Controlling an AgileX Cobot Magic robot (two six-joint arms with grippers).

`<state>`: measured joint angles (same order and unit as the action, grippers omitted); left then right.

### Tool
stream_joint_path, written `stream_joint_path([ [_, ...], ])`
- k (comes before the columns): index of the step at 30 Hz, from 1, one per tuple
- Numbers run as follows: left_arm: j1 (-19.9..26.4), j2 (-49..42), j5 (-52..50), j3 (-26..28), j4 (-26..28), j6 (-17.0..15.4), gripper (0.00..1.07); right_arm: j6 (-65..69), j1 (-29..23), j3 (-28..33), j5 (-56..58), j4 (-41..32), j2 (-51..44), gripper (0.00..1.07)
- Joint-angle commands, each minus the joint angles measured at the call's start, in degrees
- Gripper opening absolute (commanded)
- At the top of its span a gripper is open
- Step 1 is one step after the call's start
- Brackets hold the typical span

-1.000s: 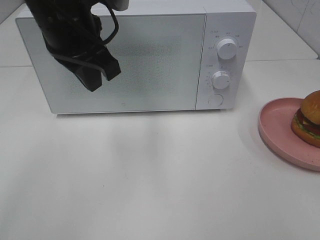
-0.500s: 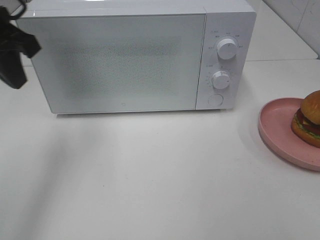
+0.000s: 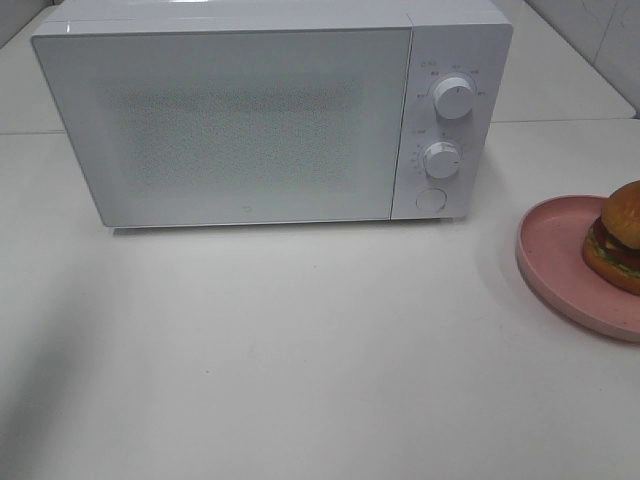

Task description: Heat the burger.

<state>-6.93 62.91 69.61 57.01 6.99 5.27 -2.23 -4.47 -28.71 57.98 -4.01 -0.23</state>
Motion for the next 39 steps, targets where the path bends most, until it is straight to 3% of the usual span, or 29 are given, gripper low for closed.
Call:
stream_joint_path([
  [1, 0.2, -7.3, 0.7, -3.9, 0.8, -0.5, 0.00, -0.6, 0.3, 0.2, -0.7, 0.1, -1.3, 0.67],
  [4, 0.2, -15.4, -0.2, -7.7, 1.8, -0.5, 0.00, -0.6, 0.3, 0.2, -0.7, 0.1, -1.3, 0.67],
  [7, 0.2, -17.8, -0.2, -8.8, 1.8, -0.5, 0.00, -0.6, 0.3, 0.2, -0.7, 0.1, -1.3, 0.67],
  [9, 0.2, -27.2, -0.2, -13.2, 1.7, 0.0, 0.00, -0.6, 0.3, 0.2, -0.7, 0.1, -1.3, 0.67],
  [15, 0.2, -37.0, -0.2, -17.8, 1.5, 0.2, 0.00, -0.6, 0.3, 0.2, -0.7, 0.1, -1.3, 0.67],
  [17, 0.2, -46.0, -0.5, -21.4, 1.2, 0.2, 0.00, -0.6, 0.3, 0.2, -0.7, 0.1, -1.3, 0.67],
  [22, 0.2, -55.5, -1.1, -25.4, 0.4, 0.2, 0.00, -0.6, 0.3, 0.2, -0.7, 0.1, -1.3, 0.67],
  [27, 0.2, -61.2, -3.8, -25.7, -0.6, -0.1, 0.00, -0.6, 0.3, 0.2, -0.7, 0.1, -1.3, 0.67],
  [33, 0.2, -62.2, -10.1, -28.5, -0.9, 0.2, 0.00, -0.6, 0.3, 0.2, -0.7, 0.1, -1.3, 0.67],
  [39, 0.2, -61.8, -10.0, -28.2, -1.3, 0.2, 0.00, -0.6, 0.3, 0.2, -0.7, 0.1, -1.1, 0.67],
])
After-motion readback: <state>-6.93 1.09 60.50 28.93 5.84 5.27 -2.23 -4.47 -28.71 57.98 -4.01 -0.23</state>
